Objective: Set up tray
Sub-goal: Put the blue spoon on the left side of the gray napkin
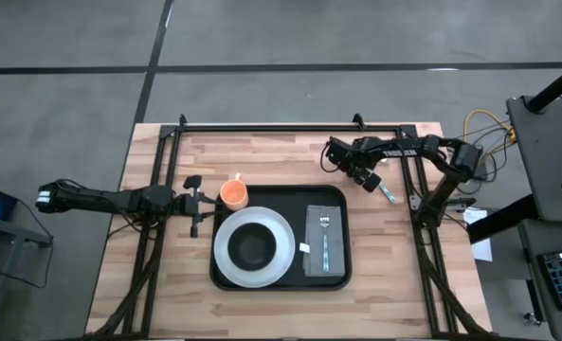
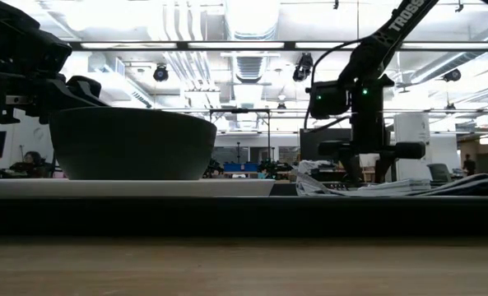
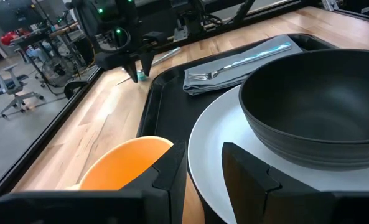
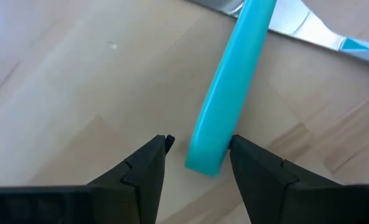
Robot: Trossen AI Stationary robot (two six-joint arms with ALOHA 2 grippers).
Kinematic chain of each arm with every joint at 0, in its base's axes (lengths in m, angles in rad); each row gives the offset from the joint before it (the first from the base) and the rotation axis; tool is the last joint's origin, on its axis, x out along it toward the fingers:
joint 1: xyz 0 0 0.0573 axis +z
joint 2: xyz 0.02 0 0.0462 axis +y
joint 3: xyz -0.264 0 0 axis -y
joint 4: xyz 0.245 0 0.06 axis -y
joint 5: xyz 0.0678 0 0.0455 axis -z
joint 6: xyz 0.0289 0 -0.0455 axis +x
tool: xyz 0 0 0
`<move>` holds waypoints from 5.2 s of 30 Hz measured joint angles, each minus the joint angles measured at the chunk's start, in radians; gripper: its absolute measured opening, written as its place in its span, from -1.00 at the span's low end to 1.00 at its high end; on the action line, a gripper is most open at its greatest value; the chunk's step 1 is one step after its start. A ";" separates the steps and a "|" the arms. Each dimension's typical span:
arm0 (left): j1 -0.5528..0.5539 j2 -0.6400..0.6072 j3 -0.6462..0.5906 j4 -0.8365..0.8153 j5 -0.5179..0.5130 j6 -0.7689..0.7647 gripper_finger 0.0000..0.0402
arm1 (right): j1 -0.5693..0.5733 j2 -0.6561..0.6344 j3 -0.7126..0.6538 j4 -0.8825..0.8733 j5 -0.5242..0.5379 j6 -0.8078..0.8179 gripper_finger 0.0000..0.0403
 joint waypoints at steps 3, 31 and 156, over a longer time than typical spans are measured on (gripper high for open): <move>0.000 0.000 0.000 0.000 0.000 0.000 -0.58 | -0.008 0.002 0.000 0.000 0.001 -0.014 -0.19; 0.000 0.000 0.000 0.000 0.000 0.000 -0.58 | 0.112 0.020 0.113 -0.237 0.002 -0.171 -0.71; 0.000 0.000 0.000 0.000 0.000 0.000 -0.58 | 0.990 0.377 0.531 -0.154 -0.021 0.186 -0.57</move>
